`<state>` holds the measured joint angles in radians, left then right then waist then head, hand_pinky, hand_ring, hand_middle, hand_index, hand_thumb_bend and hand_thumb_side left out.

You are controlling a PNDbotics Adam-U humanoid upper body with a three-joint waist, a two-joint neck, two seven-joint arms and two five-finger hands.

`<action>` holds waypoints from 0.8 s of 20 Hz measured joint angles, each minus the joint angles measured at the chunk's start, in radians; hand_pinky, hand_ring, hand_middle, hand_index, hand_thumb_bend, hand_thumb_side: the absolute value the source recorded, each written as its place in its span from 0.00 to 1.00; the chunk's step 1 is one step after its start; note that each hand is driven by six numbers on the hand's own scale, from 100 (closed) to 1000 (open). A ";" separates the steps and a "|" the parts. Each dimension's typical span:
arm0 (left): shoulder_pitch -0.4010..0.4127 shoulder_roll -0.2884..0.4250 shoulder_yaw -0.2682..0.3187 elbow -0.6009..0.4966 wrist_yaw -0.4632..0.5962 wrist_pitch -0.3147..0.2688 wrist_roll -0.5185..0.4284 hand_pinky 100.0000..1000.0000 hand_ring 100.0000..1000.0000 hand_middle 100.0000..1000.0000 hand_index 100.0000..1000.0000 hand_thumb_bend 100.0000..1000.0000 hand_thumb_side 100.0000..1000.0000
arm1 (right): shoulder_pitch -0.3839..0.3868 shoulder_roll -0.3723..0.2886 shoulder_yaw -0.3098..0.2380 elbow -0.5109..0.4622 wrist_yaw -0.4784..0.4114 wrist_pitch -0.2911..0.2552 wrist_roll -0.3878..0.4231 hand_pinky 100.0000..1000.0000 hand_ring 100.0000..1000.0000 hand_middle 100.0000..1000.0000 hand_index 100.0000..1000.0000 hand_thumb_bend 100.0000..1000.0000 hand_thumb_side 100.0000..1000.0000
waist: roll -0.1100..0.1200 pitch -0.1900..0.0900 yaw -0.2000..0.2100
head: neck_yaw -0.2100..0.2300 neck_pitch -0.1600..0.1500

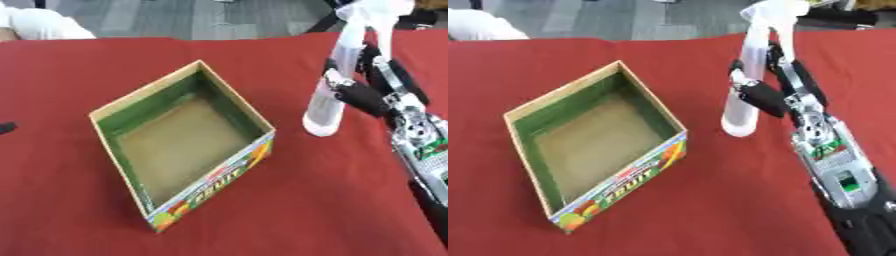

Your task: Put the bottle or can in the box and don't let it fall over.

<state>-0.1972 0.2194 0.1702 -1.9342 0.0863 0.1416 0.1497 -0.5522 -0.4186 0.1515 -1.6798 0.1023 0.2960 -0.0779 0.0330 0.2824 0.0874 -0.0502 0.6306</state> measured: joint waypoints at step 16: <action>0.000 -0.001 0.000 0.006 0.000 0.000 -0.008 0.69 1.00 0.97 0.72 0.12 0.87 | 0.007 0.020 0.016 0.046 -0.072 0.004 0.008 0.99 0.79 0.70 0.83 0.00 0.36 | 0.002 0.004 0.002 | -0.006 0.000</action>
<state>-0.1972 0.2182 0.1702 -1.9287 0.0863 0.1418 0.1420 -0.5457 -0.3985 0.1676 -1.6336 0.0304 0.2998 -0.0702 0.0352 0.2866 0.0891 -0.0562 0.6301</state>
